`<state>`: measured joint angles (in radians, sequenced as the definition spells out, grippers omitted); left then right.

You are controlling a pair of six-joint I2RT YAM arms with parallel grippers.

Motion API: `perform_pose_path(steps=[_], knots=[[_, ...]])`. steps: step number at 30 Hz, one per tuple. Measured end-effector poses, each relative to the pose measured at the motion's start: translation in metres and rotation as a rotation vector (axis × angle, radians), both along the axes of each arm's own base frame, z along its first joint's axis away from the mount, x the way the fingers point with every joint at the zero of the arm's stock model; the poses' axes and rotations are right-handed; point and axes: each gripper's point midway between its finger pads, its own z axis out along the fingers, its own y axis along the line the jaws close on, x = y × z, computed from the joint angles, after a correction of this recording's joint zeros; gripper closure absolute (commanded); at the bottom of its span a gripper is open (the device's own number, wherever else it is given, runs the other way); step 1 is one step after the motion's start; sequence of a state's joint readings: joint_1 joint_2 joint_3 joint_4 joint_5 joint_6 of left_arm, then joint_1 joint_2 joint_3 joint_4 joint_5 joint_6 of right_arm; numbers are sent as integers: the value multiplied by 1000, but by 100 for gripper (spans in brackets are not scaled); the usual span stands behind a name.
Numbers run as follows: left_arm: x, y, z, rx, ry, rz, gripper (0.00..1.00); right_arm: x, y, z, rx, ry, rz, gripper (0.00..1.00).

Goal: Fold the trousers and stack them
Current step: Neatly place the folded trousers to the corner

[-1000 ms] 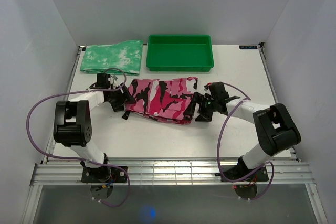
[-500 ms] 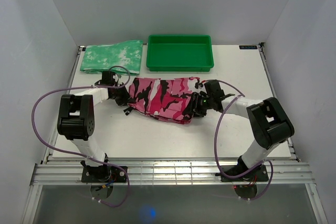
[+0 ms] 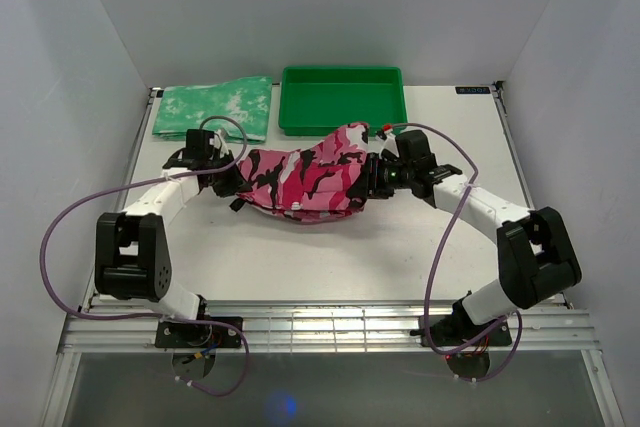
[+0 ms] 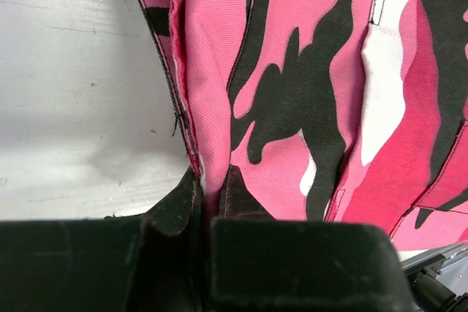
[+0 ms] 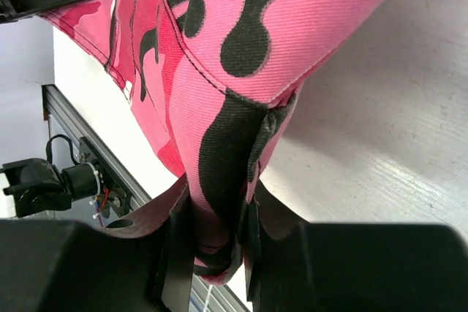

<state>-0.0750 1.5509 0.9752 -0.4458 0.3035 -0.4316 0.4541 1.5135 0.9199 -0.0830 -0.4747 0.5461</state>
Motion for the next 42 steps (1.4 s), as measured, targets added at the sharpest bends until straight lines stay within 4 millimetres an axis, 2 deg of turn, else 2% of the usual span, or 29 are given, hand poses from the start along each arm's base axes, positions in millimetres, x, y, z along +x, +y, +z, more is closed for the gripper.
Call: perform_pose_path(steps=[3, 8, 13, 15, 18, 22, 24, 27, 30, 31, 32, 36, 38, 42], knots=[[-1, 1, 14, 10, -36, -7, 100, 0, 0, 14, 10, -39, 12, 92], [-2, 2, 28, 23, -63, -13, 100, -2, 0, 19, 3, -51, 35, 92], [-6, 11, 50, 69, -113, -8, 100, -2, 15, 44, 13, -113, 94, 92], [-7, 16, 69, 96, -166, -3, 100, -4, 27, 58, 23, -155, 133, 92], [-4, 27, 110, 146, -282, 13, 100, -7, 47, 84, 44, -236, 194, 92], [3, 40, 157, 216, -428, 37, 100, -2, 73, 123, 82, -357, 252, 92], [13, 49, 177, 259, -496, 61, 100, 11, 86, 138, 99, -418, 267, 92], [38, 70, 197, 316, -572, 114, 100, 47, 109, 150, 113, -497, 272, 92], [72, 104, 205, 355, -602, 194, 100, 92, 139, 150, 122, -564, 272, 92], [89, 116, 206, 365, -613, 219, 100, 109, 151, 149, 126, -584, 270, 92], [101, 136, 206, 379, -615, 261, 100, 124, 161, 149, 132, -611, 263, 92], [157, 196, 190, 406, -623, 363, 100, 189, 206, 133, 163, -708, 234, 92], [178, 218, 176, 408, -625, 396, 100, 211, 221, 119, 181, -747, 208, 92], [212, 236, 142, 394, -632, 415, 100, 231, 242, 78, 187, -802, 157, 92]])
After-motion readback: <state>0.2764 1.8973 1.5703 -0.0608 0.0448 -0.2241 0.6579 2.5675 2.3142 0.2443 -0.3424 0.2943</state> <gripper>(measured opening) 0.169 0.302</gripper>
